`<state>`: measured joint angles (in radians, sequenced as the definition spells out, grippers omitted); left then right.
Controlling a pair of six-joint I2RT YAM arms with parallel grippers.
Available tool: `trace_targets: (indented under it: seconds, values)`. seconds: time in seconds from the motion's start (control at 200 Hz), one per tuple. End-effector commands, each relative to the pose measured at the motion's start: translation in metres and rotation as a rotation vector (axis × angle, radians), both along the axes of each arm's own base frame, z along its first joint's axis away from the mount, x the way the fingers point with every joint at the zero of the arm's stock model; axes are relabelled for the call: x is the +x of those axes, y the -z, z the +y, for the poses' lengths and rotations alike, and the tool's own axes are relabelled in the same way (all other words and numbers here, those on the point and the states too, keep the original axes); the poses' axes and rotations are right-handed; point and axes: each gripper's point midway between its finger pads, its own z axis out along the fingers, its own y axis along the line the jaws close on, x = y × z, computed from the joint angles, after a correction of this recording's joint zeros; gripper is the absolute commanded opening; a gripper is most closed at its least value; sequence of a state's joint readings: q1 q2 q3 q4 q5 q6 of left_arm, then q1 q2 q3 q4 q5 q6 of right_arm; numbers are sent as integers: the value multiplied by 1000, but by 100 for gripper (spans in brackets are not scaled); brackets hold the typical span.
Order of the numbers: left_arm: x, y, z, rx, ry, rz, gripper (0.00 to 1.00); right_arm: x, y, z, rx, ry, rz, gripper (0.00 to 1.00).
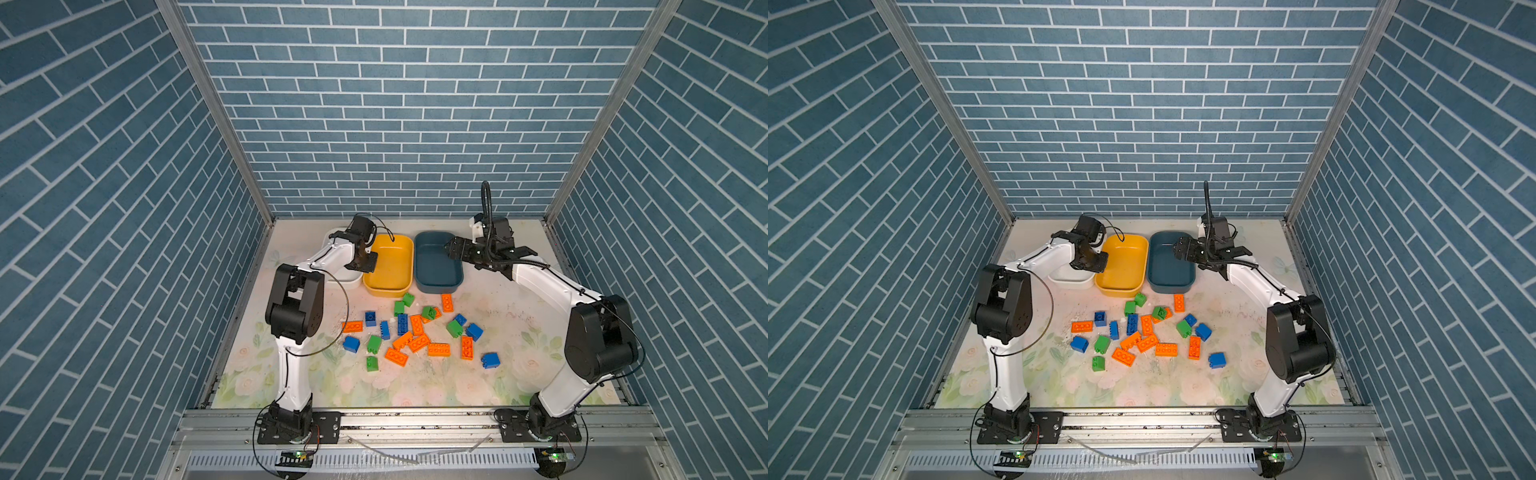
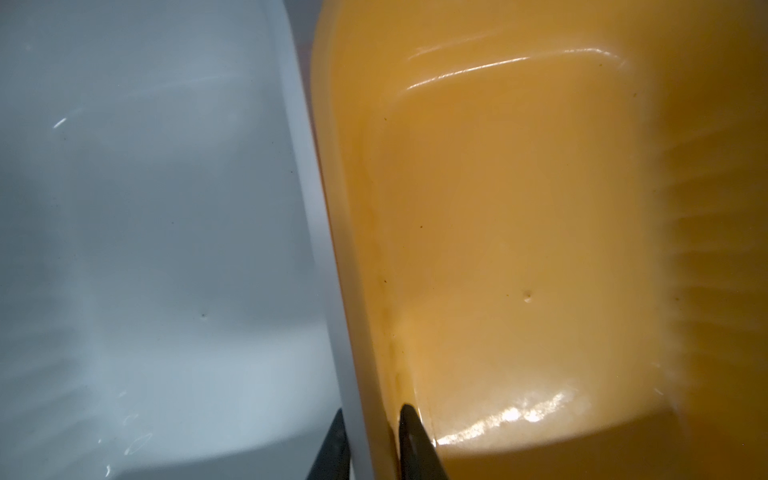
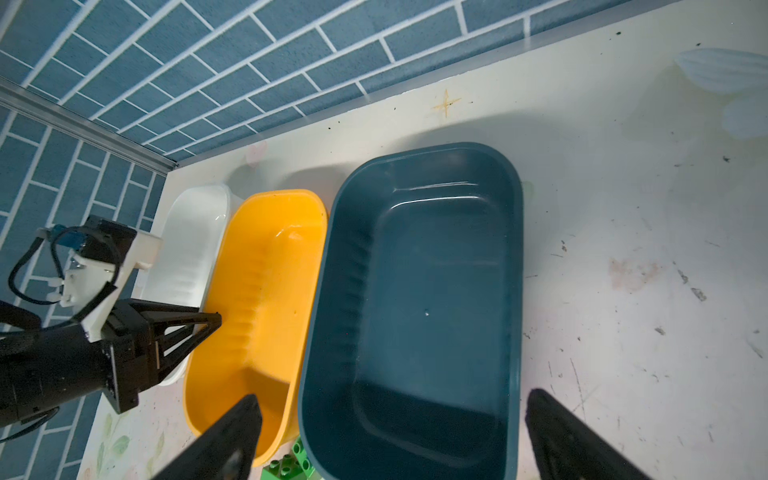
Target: Sort the legos into containers by color
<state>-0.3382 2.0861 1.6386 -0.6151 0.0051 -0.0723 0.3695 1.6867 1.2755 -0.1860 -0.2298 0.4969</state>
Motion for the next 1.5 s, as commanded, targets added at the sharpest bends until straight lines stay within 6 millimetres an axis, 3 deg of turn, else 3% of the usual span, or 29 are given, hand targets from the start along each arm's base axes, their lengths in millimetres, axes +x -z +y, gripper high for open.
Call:
trace_targets:
  seconds: [0.0,0.355,0.635,0.795,1.01,1.2,1.365,1.495]
  values:
    - [-5,12,-12,37,-41,38,21,-5,18,3,-14,-33,25,99]
    - [-12,17,-61,-90,-210,68,21,-13,50,6,-49,-81,98,99]
    - [-7,24,-66,-57,-361,52,20,-9,69,15,-61,-140,151,99]
    - [-5,21,-77,-61,-342,45,22,-4,72,22,-41,-161,160,99]
    - [-9,21,-71,-31,-363,49,27,1,72,39,25,-217,172,99]
    - [-10,6,-80,-98,-344,47,40,4,70,49,63,-254,176,99]
    - [-15,-3,-91,-176,-324,62,48,6,61,41,38,-216,149,98]
    - [-20,-6,-96,-213,-318,80,53,-7,56,34,22,-205,152,98]
